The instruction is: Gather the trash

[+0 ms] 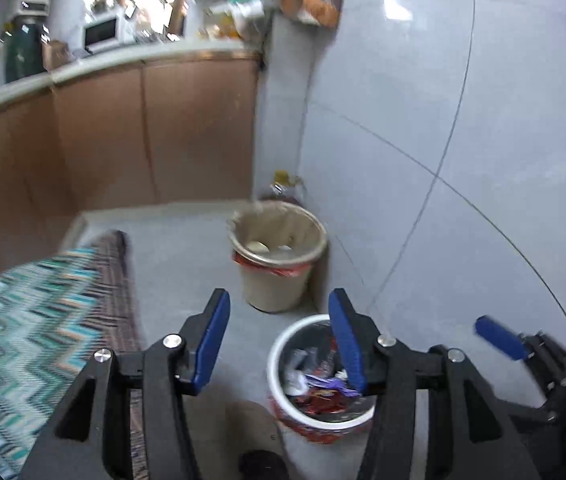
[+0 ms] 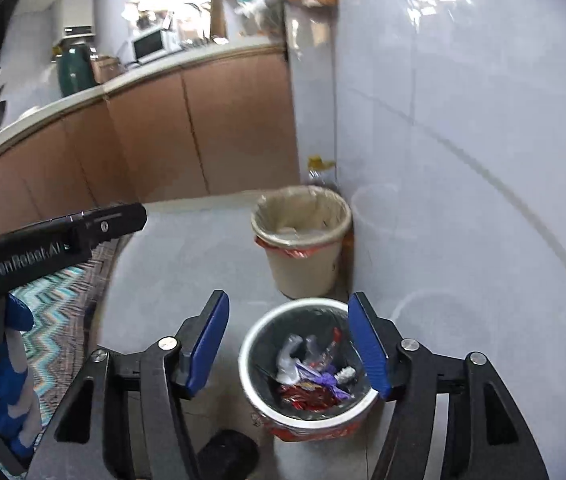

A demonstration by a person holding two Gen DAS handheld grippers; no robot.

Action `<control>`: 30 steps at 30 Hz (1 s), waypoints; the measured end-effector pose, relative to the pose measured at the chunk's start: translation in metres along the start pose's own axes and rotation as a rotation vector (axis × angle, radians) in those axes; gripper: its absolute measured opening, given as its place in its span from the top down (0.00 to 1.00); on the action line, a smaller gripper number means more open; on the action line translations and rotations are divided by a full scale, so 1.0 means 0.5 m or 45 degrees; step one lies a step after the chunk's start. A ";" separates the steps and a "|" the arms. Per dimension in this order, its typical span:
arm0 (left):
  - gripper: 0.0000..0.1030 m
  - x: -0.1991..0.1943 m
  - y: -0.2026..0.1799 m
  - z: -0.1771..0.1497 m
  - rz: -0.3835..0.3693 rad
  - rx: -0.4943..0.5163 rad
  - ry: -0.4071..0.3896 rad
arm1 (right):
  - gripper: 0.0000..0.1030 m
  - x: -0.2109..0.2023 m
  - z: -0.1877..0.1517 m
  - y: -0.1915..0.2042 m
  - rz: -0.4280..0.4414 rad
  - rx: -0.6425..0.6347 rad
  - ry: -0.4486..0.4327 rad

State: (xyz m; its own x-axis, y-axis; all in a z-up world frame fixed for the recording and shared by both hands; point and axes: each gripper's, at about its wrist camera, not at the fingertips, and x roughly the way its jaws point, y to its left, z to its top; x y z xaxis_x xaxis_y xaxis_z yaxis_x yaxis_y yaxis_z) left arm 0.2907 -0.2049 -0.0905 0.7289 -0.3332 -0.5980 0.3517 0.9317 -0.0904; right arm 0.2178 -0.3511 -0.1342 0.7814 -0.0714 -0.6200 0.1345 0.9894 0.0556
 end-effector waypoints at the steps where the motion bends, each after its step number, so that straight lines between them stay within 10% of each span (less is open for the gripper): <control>1: 0.48 -0.027 0.012 -0.001 0.022 -0.002 -0.022 | 0.34 -0.016 0.006 0.011 0.004 -0.014 -0.018; 16: 0.36 -0.343 0.218 -0.070 0.398 -0.050 -0.258 | 0.07 -0.258 0.039 0.223 0.059 -0.218 -0.302; 30: 0.31 -0.541 0.279 -0.165 0.739 -0.112 -0.434 | 0.00 -0.401 -0.016 0.294 0.116 -0.295 -0.423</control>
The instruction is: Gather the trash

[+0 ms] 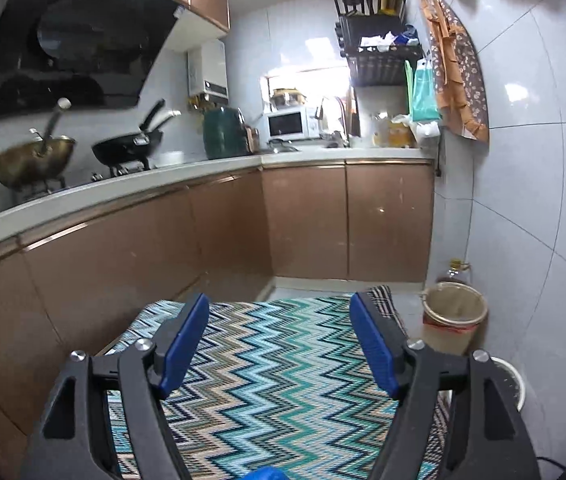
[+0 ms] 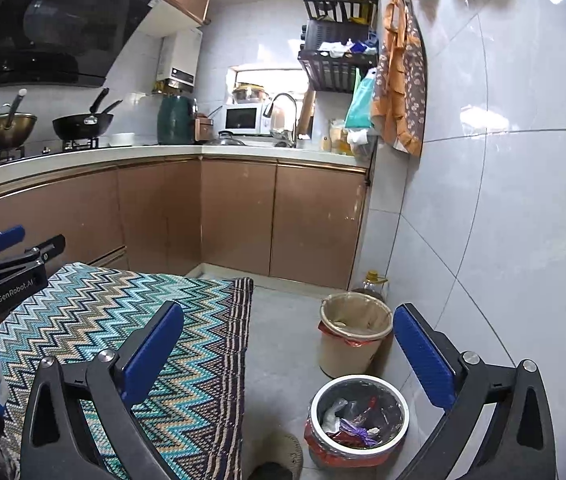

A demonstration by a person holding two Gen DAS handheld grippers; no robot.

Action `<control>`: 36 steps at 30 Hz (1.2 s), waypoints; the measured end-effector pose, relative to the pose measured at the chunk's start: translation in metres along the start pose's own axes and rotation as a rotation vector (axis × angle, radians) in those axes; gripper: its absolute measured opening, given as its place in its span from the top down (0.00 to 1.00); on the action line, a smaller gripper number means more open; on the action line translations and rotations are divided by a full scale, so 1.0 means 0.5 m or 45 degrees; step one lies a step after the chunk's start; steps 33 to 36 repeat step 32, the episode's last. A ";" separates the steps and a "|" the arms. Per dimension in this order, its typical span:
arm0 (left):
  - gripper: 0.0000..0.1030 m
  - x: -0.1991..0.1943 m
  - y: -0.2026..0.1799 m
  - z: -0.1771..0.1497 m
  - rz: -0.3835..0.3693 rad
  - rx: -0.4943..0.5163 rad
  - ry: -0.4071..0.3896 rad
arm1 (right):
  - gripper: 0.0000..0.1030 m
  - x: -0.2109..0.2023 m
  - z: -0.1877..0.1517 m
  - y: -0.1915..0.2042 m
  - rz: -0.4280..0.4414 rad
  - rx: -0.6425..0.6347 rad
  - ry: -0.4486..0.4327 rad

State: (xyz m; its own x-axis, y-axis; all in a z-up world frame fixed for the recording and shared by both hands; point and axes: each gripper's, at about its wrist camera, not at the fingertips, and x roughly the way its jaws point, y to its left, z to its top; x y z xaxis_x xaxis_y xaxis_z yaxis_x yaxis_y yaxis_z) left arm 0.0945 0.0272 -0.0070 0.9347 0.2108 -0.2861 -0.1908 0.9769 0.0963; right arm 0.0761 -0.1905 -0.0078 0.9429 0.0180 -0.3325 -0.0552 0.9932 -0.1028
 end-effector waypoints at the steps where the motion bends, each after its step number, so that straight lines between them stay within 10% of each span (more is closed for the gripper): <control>1: 0.31 -0.011 0.003 -0.004 -0.001 0.005 -0.011 | 0.00 -0.006 -0.003 0.002 0.000 -0.003 -0.004; 36: 0.31 -0.104 0.055 -0.044 0.019 -0.081 -0.030 | 0.00 -0.102 -0.041 0.016 -0.007 -0.010 -0.078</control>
